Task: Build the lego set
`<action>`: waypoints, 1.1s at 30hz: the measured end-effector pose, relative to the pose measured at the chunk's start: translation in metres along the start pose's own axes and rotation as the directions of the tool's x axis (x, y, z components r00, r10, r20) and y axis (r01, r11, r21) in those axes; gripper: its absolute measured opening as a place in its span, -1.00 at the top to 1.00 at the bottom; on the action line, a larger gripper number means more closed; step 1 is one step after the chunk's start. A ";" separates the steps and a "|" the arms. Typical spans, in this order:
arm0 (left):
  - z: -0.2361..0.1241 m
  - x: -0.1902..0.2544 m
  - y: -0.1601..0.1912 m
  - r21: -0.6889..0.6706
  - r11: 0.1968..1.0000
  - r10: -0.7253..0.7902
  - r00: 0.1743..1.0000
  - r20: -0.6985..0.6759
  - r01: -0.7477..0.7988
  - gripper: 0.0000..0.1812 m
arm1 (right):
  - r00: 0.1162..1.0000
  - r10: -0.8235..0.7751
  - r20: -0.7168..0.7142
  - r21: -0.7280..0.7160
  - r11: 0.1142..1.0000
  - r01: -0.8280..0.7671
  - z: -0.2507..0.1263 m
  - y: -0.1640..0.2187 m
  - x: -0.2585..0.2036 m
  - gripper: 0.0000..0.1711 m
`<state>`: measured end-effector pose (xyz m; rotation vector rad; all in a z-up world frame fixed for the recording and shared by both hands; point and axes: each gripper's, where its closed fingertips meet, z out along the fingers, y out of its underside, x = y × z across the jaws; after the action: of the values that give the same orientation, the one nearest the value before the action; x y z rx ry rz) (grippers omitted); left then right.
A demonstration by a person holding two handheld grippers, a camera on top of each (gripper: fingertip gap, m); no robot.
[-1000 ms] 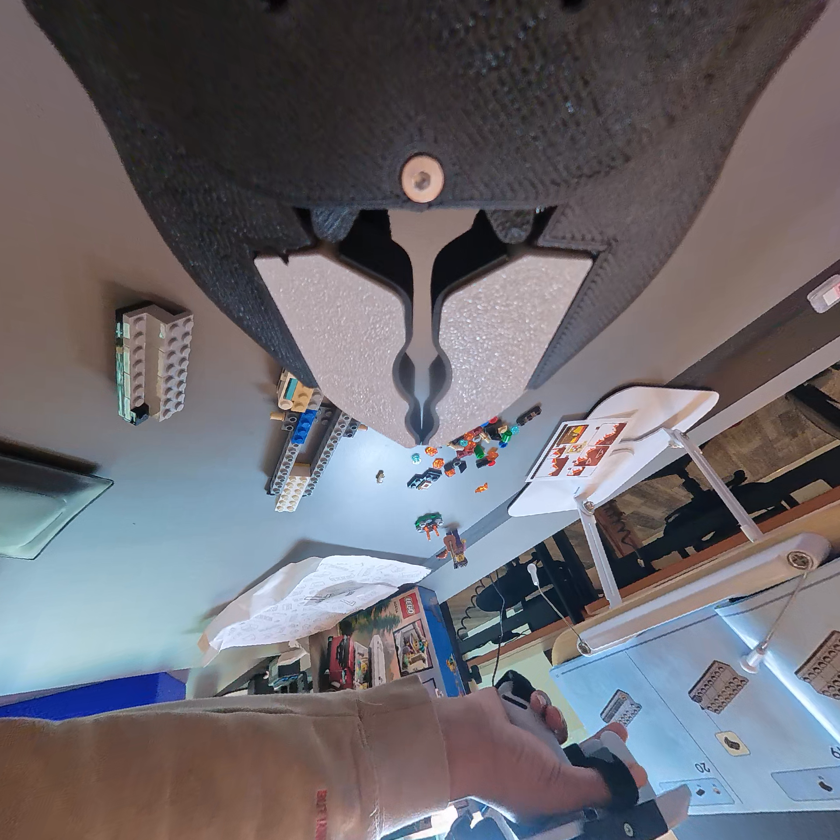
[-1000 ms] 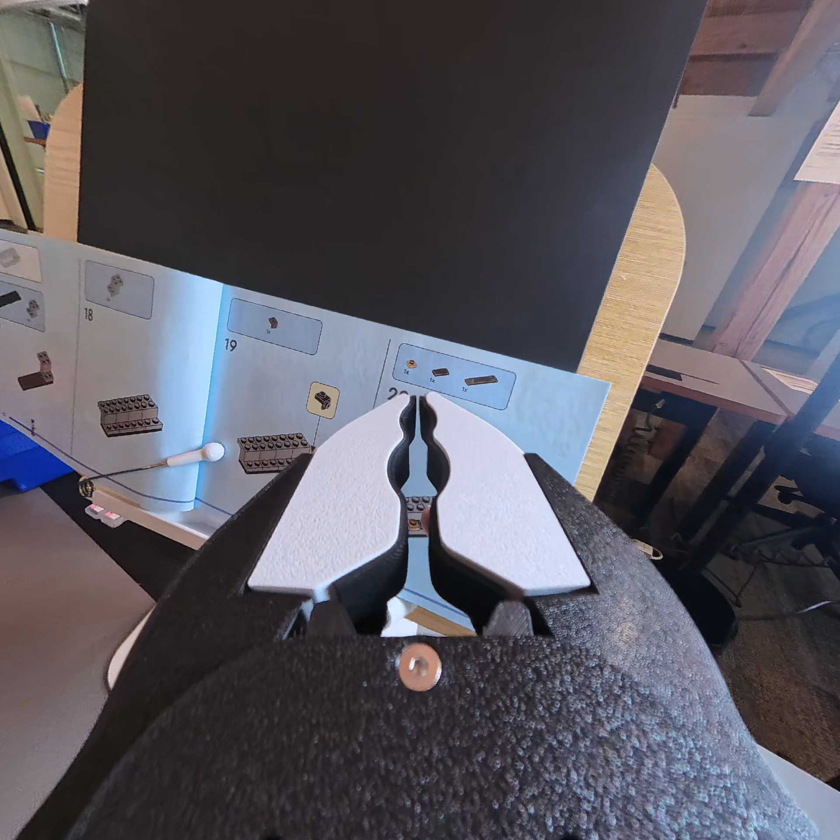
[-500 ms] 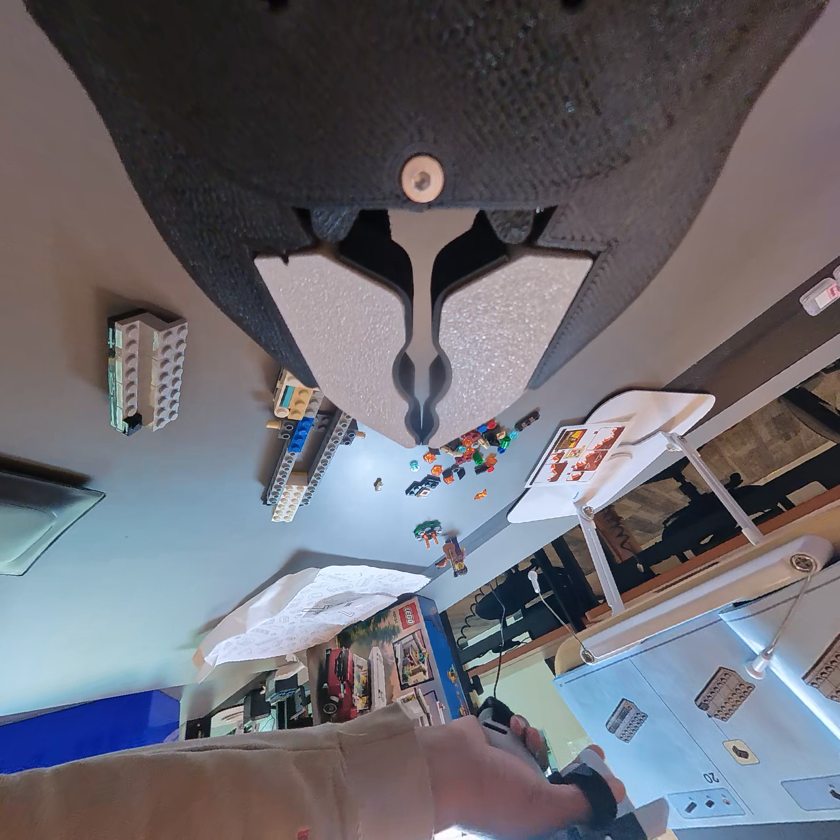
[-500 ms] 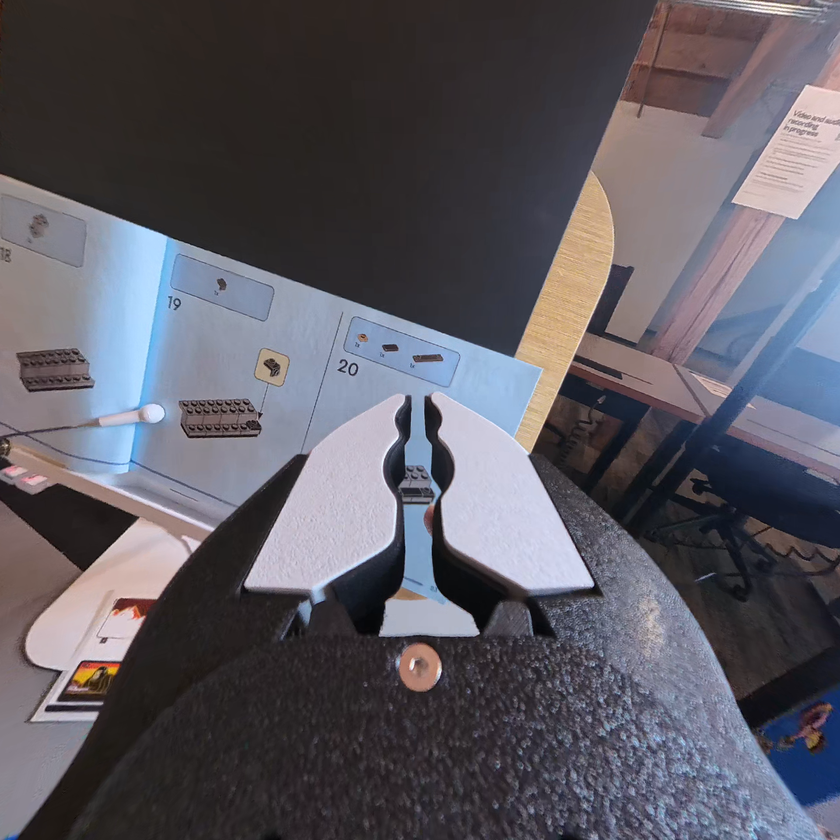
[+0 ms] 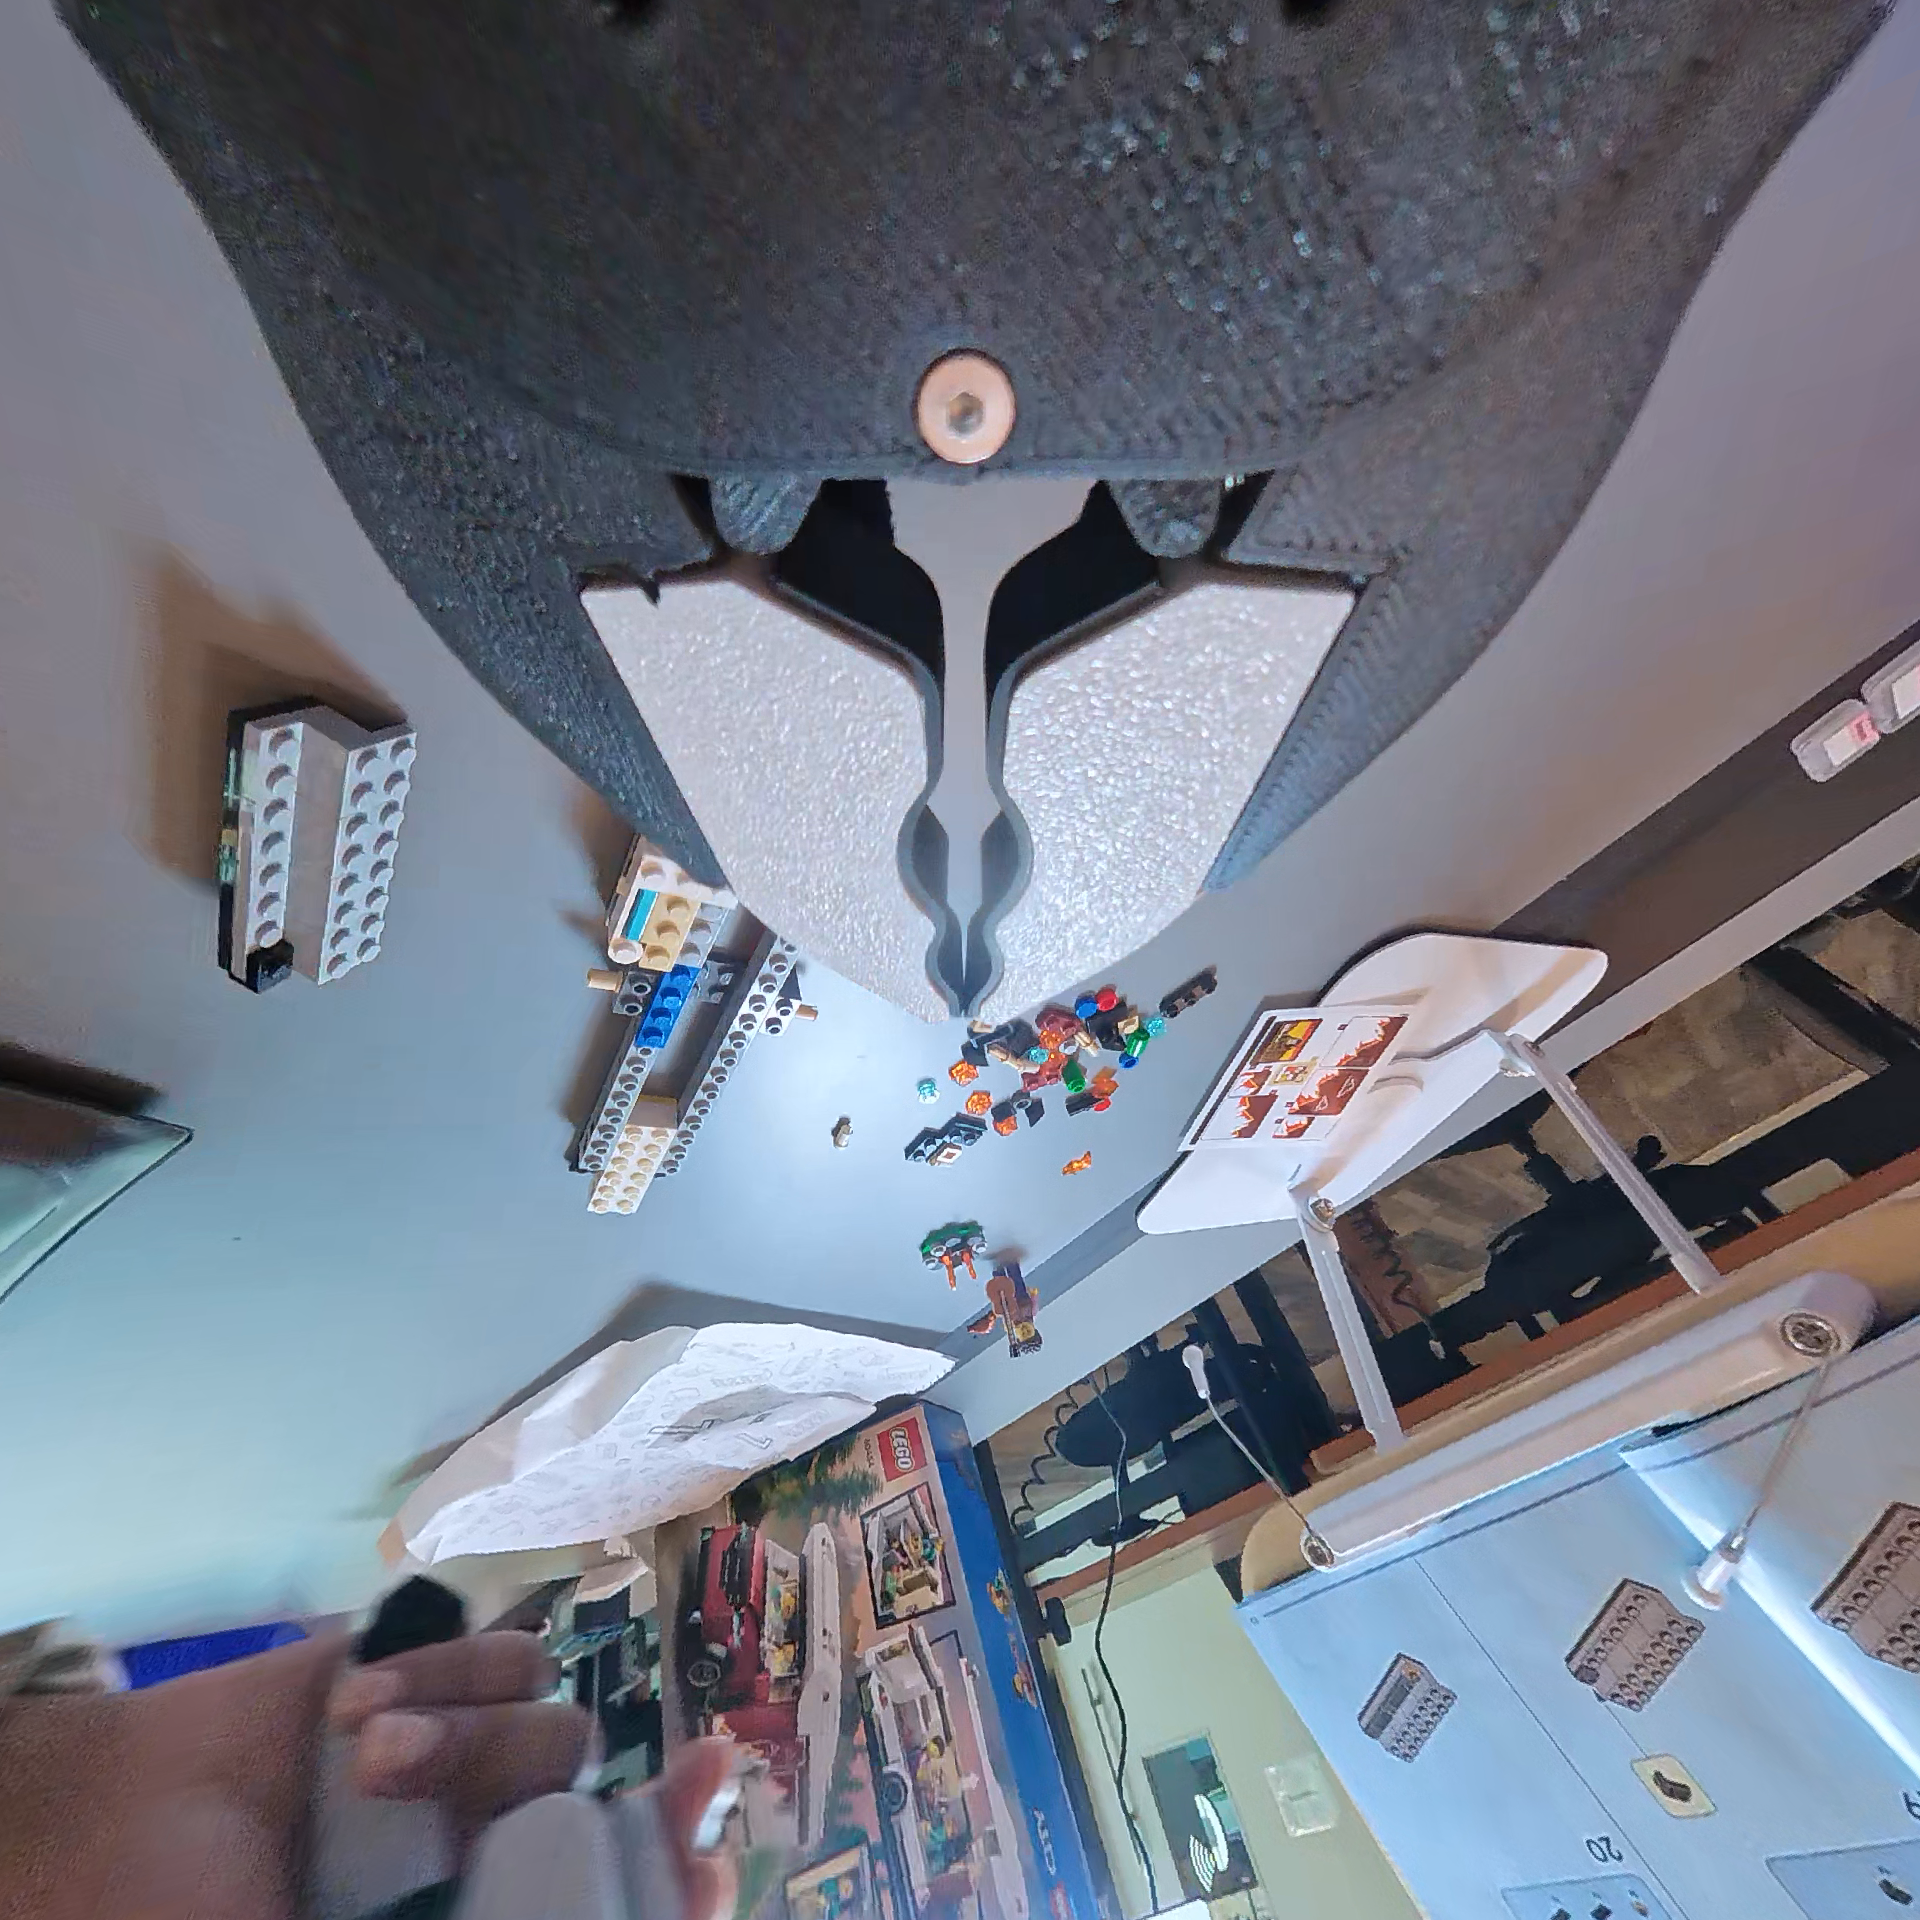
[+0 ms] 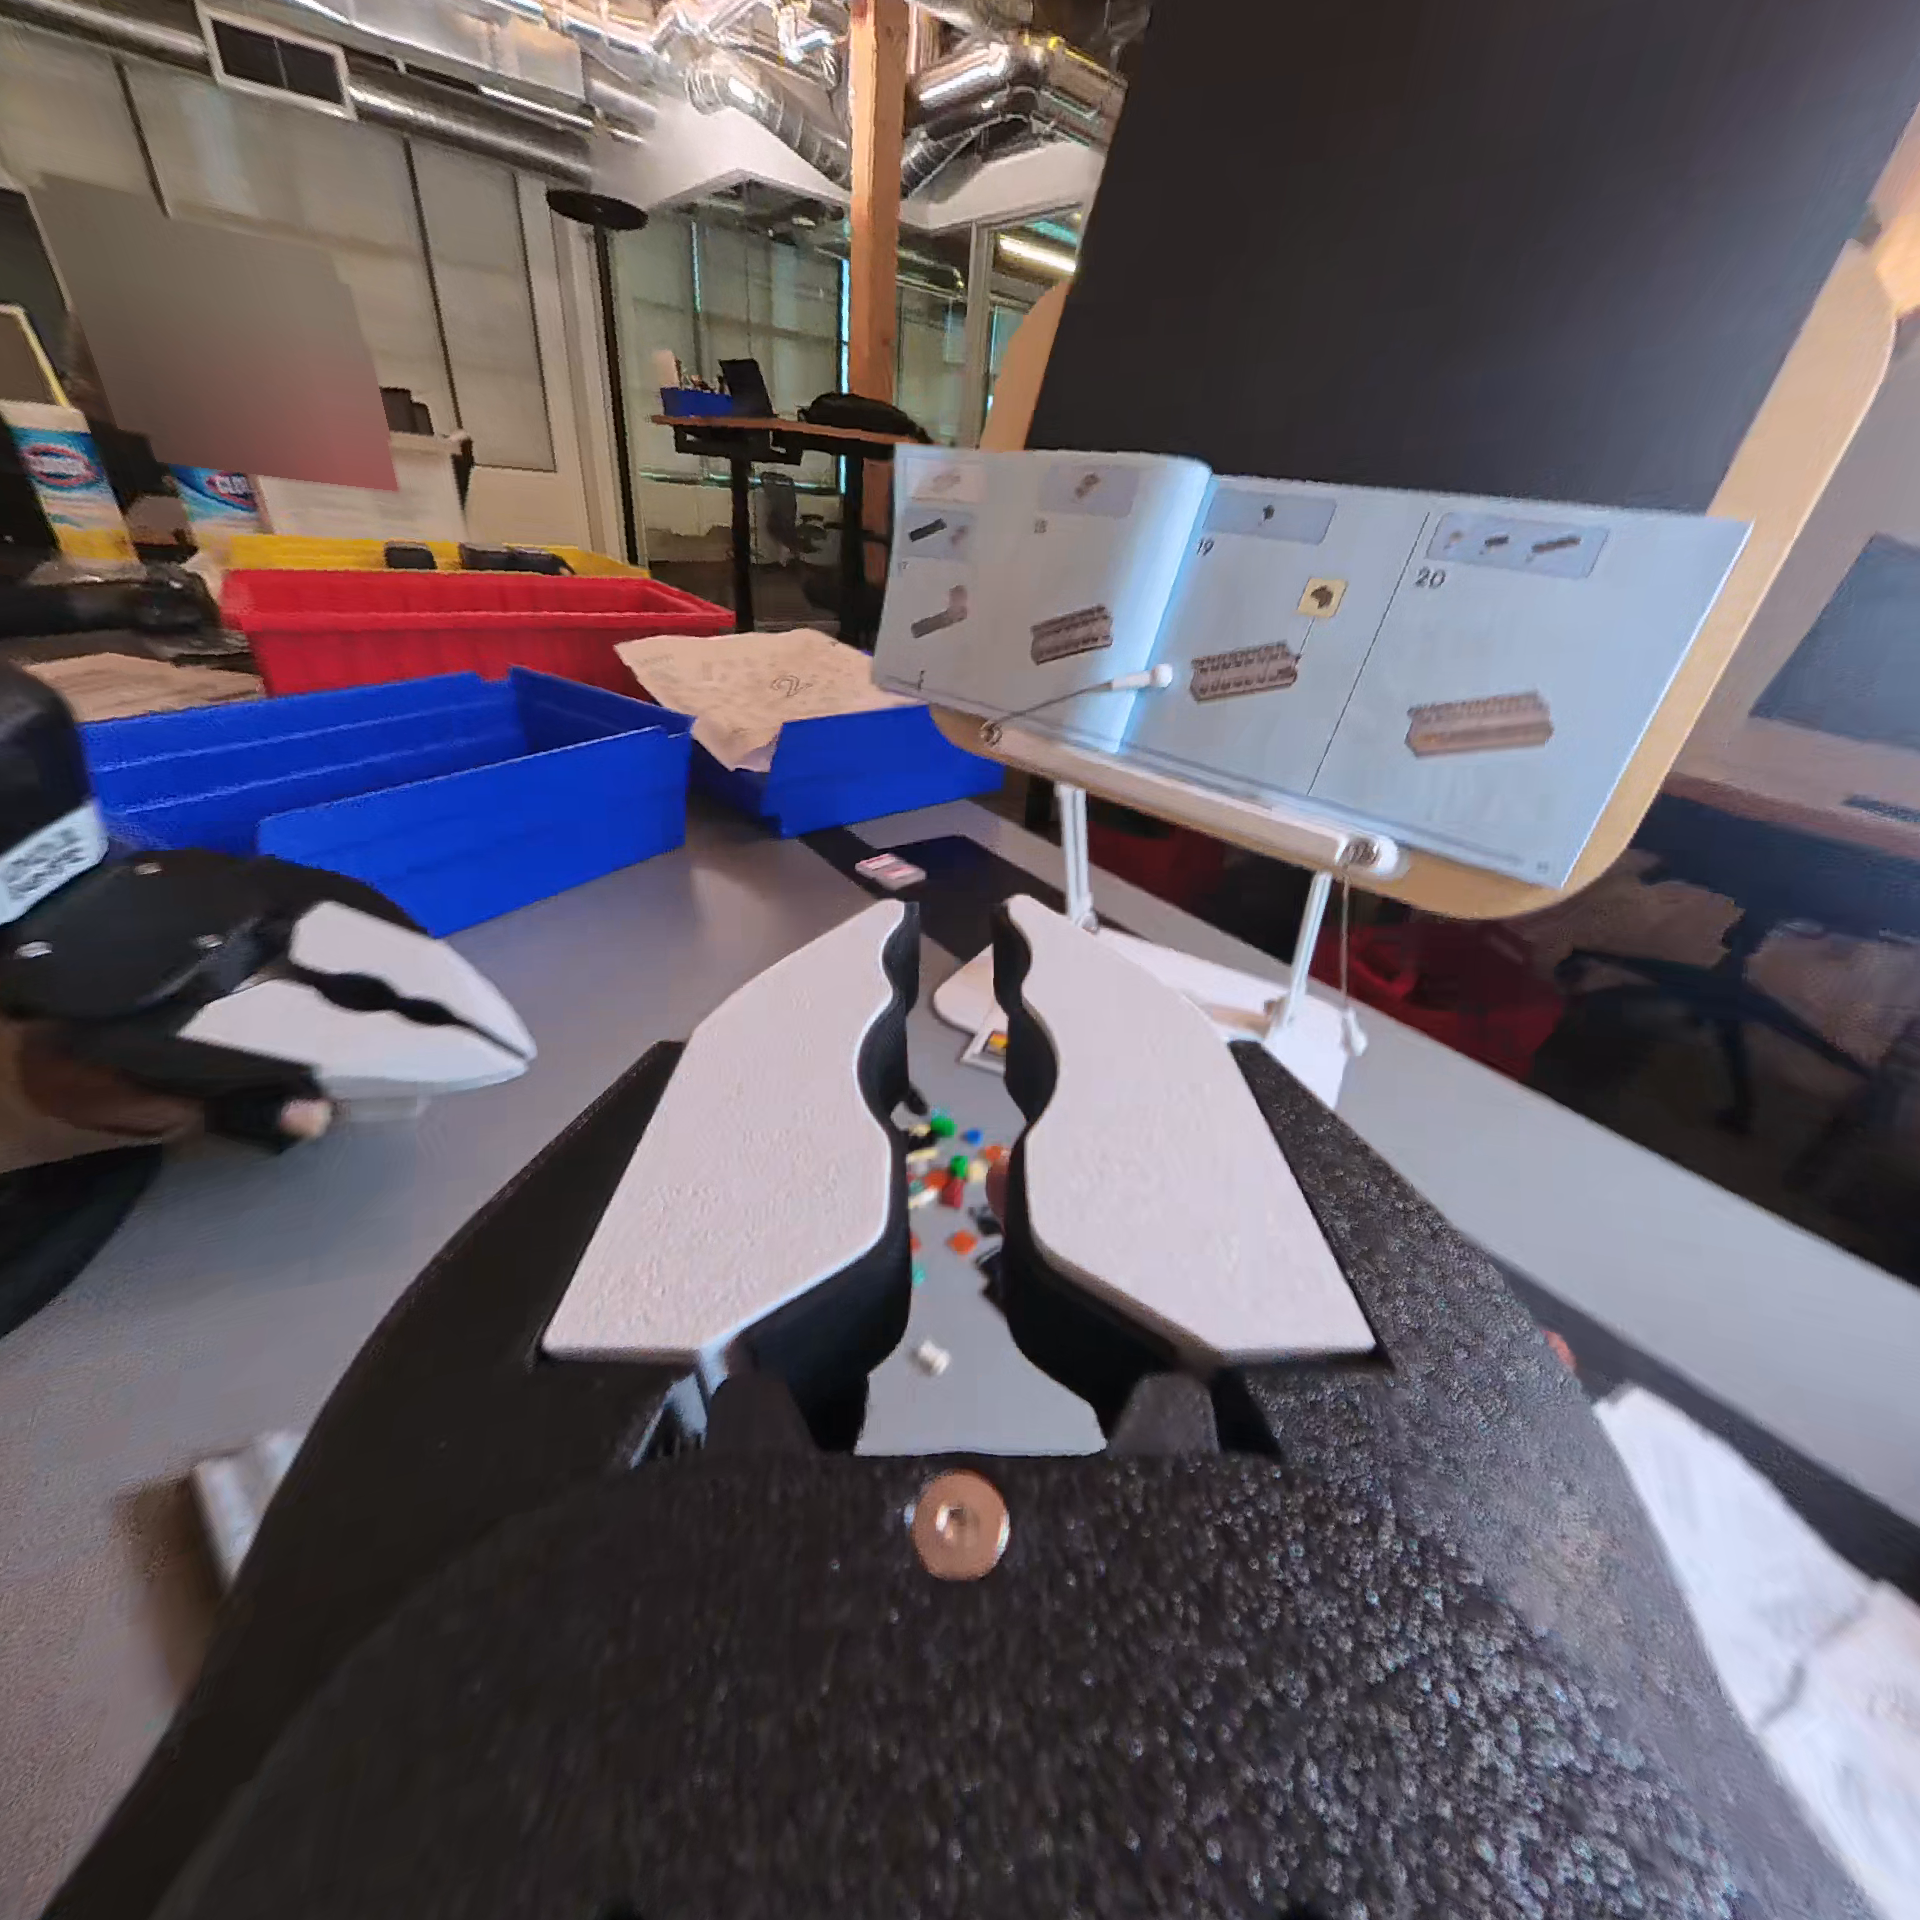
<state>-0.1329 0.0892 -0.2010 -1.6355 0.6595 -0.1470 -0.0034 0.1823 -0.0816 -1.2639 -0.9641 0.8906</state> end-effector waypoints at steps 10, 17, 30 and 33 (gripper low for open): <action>0.008 -0.010 0.012 -0.046 0.996 -0.071 0.997 0.028 0.072 1.00 | 0.997 -0.047 -0.054 -0.042 0.998 0.045 -0.064 0.070 -0.044 0.84; 0.003 -0.013 0.008 -0.041 0.999 -0.021 0.998 0.066 0.024 0.99 | 0.997 -0.058 -0.041 -0.025 0.998 0.057 -0.059 0.071 -0.048 0.77; 0.070 -0.020 0.025 -0.167 0.978 -0.140 0.987 -0.083 0.125 0.96 | 0.998 -0.068 -0.016 -0.016 0.998 0.068 -0.064 0.061 -0.044 0.82; 0.095 -0.029 0.032 -0.216 0.974 -0.092 0.989 -0.112 0.066 0.97 | 0.997 -0.078 -0.001 -0.032 0.996 0.078 -0.062 0.065 -0.048 0.83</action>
<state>-0.1234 0.1853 -0.2413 -1.8701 0.7225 -0.2427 0.0371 0.1228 -0.1533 -1.2455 -1.0227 0.8156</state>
